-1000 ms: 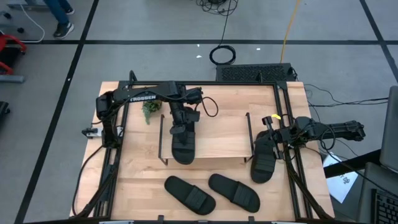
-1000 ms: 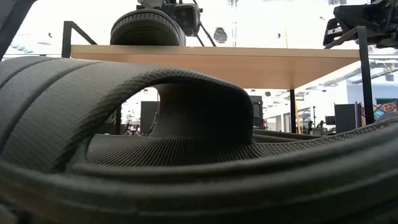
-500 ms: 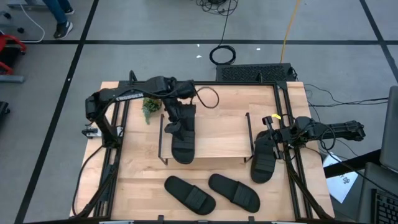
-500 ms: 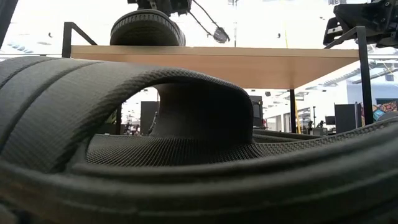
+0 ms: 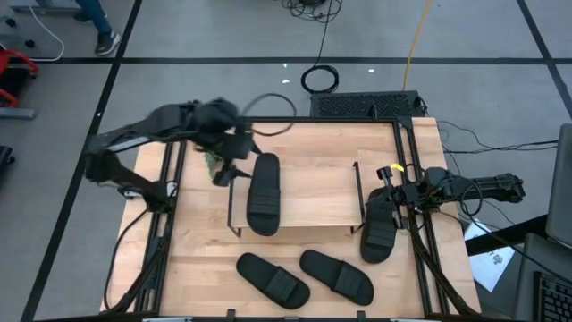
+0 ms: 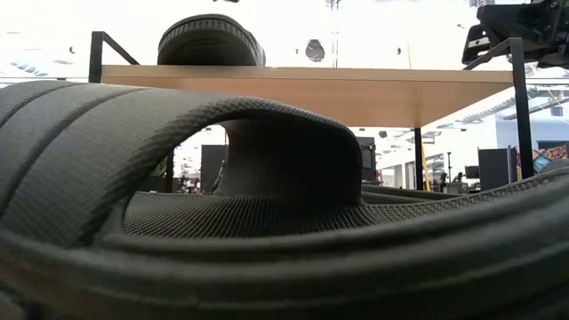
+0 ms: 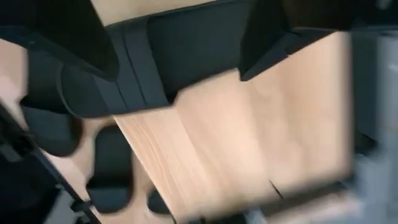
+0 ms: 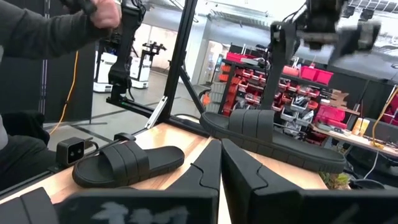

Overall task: Pick and place slides into the shelf
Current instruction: Put the black slipper on the shelf

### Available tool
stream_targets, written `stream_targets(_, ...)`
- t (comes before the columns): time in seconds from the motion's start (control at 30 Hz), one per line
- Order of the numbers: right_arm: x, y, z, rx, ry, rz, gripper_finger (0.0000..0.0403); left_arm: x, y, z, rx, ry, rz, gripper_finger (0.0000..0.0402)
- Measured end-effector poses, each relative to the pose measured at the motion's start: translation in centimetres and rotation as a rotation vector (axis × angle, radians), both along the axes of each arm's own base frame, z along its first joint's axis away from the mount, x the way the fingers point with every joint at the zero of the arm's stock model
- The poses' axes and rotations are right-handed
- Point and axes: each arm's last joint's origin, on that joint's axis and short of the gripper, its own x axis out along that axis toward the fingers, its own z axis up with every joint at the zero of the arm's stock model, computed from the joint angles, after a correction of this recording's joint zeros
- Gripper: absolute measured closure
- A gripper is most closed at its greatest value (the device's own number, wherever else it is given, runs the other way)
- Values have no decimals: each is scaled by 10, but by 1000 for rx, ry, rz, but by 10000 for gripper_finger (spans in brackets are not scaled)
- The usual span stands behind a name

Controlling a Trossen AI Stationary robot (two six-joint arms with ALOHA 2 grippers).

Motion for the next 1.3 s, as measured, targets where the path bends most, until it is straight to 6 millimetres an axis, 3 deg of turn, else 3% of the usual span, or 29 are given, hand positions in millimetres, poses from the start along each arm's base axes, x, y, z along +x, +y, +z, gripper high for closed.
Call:
stream_targets(0.2, 0, 0, 0, 0, 0, 0, 401, -35, -35, 35, 84, -253, -53, 251)
stream_targets(0.33, 0, 0, 0, 0, 2, 0, 401, -44, -55, 38, 104, -381, 2, 359)
stream_targets(0.4, 0, 0, -3, -1, 7, 0, 401, -48, -65, 31, 132, -397, -32, 390)
stream_targets(0.6, 2, 0, -11, -11, 8, -2, 401, -51, -83, -15, 182, -352, -98, 382)
stream_targets(0.87, 2, 0, -11, 7, -30, 0, 401, -26, -88, -80, 187, -585, -141, 393)
stream_targets(1.07, 2, 0, -10, 25, -32, 3, 401, -23, -74, -88, 130, -747, -22, 398)
stream_targets(1.3, 2, 0, -11, 27, -30, 3, 401, -67, -74, -87, 217, -831, 80, 400)
